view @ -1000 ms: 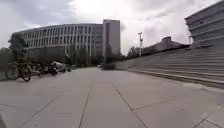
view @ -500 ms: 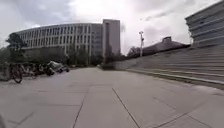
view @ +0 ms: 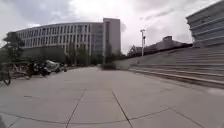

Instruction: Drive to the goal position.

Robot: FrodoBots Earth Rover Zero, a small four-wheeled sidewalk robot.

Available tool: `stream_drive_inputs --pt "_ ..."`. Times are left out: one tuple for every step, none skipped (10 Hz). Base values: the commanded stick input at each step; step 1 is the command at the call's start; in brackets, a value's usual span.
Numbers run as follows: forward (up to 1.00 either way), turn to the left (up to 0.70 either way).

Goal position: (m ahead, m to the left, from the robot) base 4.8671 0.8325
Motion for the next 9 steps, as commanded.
stream_drive_inputs --pt "1.00 0.03" --pt "1.00 0.03" --pt "1.00 0.13" --pt "1.00 0.29" --pt "1.00 0.40" --pt "1.00 0.40" --pt "1.00 0.35" --pt "1.00 0.20" --pt "1.00 0.03"
